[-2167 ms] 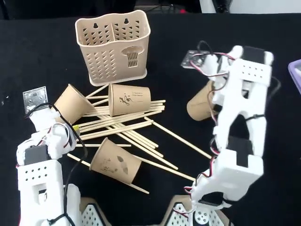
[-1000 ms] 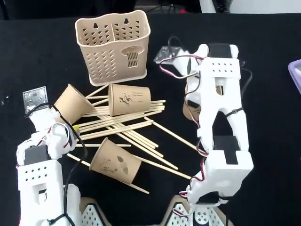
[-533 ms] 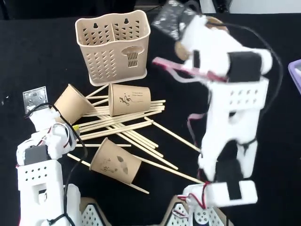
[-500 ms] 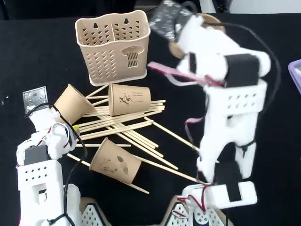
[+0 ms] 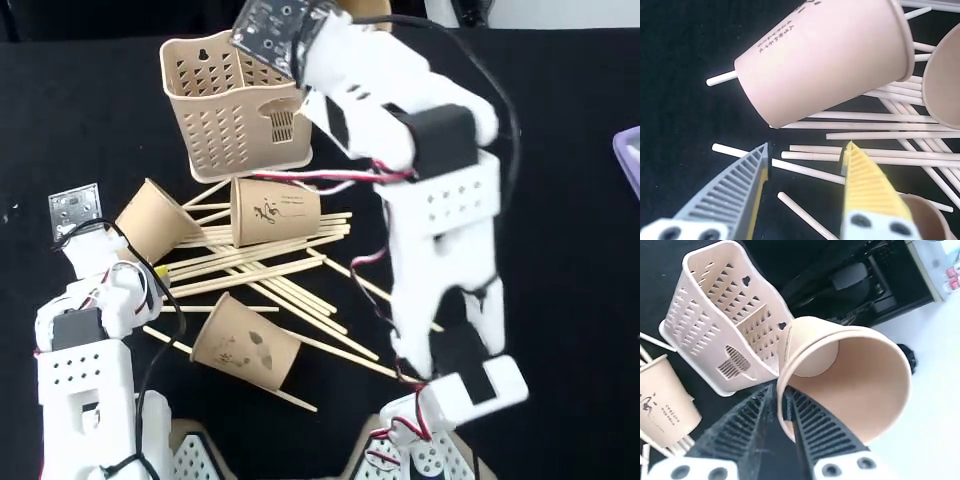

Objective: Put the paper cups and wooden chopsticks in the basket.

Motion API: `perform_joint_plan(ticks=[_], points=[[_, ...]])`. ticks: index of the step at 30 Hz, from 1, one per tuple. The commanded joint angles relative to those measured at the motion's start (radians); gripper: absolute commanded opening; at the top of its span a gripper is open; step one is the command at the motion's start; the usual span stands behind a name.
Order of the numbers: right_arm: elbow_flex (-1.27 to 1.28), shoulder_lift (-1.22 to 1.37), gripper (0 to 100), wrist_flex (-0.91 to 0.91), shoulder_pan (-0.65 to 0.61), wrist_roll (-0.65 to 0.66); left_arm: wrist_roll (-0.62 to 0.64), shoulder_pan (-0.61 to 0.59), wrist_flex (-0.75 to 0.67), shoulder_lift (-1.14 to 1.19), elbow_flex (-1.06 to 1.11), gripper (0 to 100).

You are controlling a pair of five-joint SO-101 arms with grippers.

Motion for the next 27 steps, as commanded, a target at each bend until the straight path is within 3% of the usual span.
perform_joint_plan(ticks=[1, 16, 23, 27], points=[[-0.042, 0.038, 1.0, -0.034, -0.025, -0.014, -0.003, 0.007, -0.015, -0.012, -0.010, 24], [-0.042, 0.154, 1.4, -0.037, -0.086, -0.015, -0.003, 0.005, -0.012, -0.012, -0.010, 24], [-0.044, 0.165, 21.6, -0.054, -0.087, -0.015, -0.003, 0.010, -0.012, -0.012, -0.010, 24], [-0.044, 0.162, 21.7, -0.114, -0.083, -0.051, -0.003, 0.010, -0.012, -0.011, -0.010, 24]])
